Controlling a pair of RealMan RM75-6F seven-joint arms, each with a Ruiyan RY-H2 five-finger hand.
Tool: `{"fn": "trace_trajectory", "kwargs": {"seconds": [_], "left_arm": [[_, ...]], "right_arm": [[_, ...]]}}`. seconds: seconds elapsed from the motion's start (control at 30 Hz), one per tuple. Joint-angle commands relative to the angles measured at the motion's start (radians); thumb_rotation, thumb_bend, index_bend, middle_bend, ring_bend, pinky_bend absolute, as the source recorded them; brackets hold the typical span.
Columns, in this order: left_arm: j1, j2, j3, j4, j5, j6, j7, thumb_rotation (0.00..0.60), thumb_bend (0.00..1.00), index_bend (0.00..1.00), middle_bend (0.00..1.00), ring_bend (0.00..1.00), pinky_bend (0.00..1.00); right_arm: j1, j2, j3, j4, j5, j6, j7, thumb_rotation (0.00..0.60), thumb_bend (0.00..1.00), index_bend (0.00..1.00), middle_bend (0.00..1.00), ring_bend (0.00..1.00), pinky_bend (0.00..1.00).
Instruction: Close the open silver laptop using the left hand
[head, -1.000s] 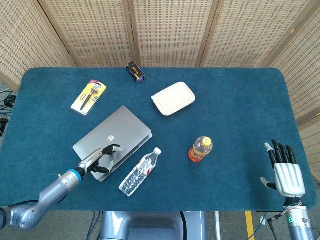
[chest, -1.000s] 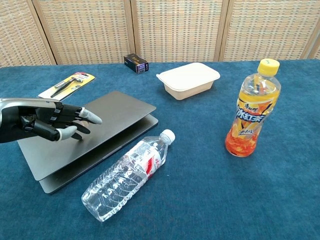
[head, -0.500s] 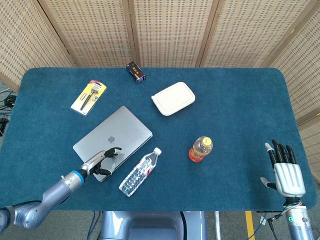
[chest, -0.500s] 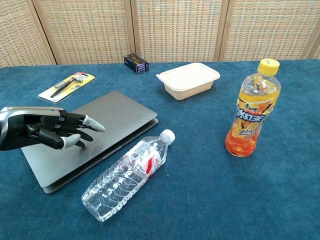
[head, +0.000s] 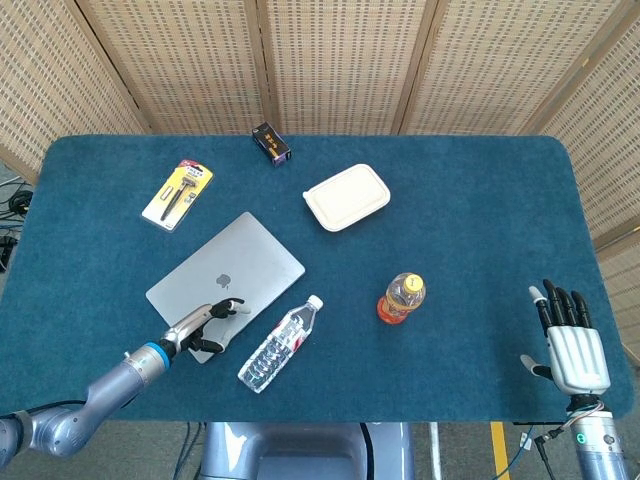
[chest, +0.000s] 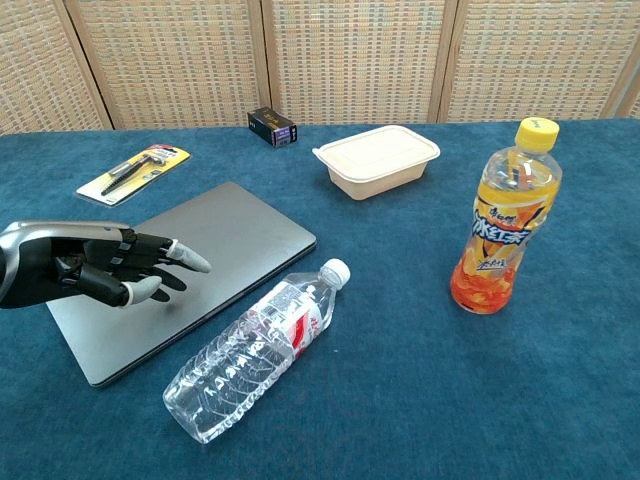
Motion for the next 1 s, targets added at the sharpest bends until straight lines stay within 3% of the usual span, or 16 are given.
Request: {"fn": "trace_trajectory", "kwargs": {"seconds": [0.03, 0.2, 0.37, 0.5, 0.6, 0.63, 0.73, 0.9, 1.0], "left_arm": [[0.004, 0.003, -0.005, -0.005, 0.005, 0.005, -0.008, 0.6, 0.65, 0.21, 0.09, 0.12, 0.1], [0.023, 0.033, -0.028, -0.031, 0.031, 0.039, -0.029, 0.6, 0.62, 0.21, 0.09, 0.12, 0.1], [0.064, 0.076, -0.051, -0.077, 0.072, 0.154, -0.007, 0.6, 0.46, 0.2, 0.02, 0.06, 0.1], [0.124, 0.101, -0.044, -0.103, 0.134, 0.311, 0.067, 0.6, 0.34, 0.09, 0.0, 0.01, 0.09], [0.21, 0.064, -0.003, -0.061, 0.22, 0.542, 0.261, 0.6, 0.22, 0.02, 0.0, 0.0, 0.05], [0.25, 0.032, 0.022, -0.013, 0.258, 0.65, 0.399, 0.6, 0.16, 0.02, 0.0, 0.0, 0.04], [0.314, -0.052, 0.049, 0.063, 0.305, 0.808, 0.545, 0.6, 0.03, 0.02, 0.0, 0.0, 0.01], [0.384, -0.121, 0.082, 0.197, 0.357, 0.948, 0.673, 0.6, 0.0, 0.02, 0.0, 0.0, 0.0], [0.407, -0.127, 0.095, 0.231, 0.351, 0.96, 0.697, 0.6, 0.01, 0.02, 0.0, 0.0, 0.0]], "right_arm": [[0.0, 0.0, 0.0, -0.001, 0.0, 0.001, 0.0, 0.6, 0.05, 0.0, 0.0, 0.0, 0.0], [-0.001, 0.0, 0.002, 0.0, -0.002, 0.006, 0.003, 0.6, 0.05, 0.0, 0.0, 0.0, 0.0], [-0.002, -0.001, 0.003, 0.001, 0.0, 0.008, 0.003, 0.6, 0.05, 0.0, 0.0, 0.0, 0.0], [-0.001, -0.002, 0.002, 0.003, 0.0, 0.005, 0.002, 0.6, 0.05, 0.0, 0.0, 0.0, 0.0], [-0.001, -0.004, 0.0, 0.001, -0.002, 0.004, -0.003, 0.6, 0.05, 0.0, 0.0, 0.0, 0.0], [0.001, -0.005, -0.002, 0.0, -0.003, 0.001, -0.006, 0.6, 0.05, 0.0, 0.0, 0.0, 0.0], [0.001, -0.006, -0.004, -0.001, -0.005, 0.001, -0.009, 0.6, 0.05, 0.0, 0.0, 0.0, 0.0], [0.002, -0.009, -0.006, 0.0, -0.006, -0.003, -0.015, 0.6, 0.05, 0.0, 0.0, 0.0, 0.0], [0.003, -0.01, -0.006, 0.0, -0.006, -0.005, -0.019, 0.6, 0.05, 0.0, 0.0, 0.0, 0.0]]}}
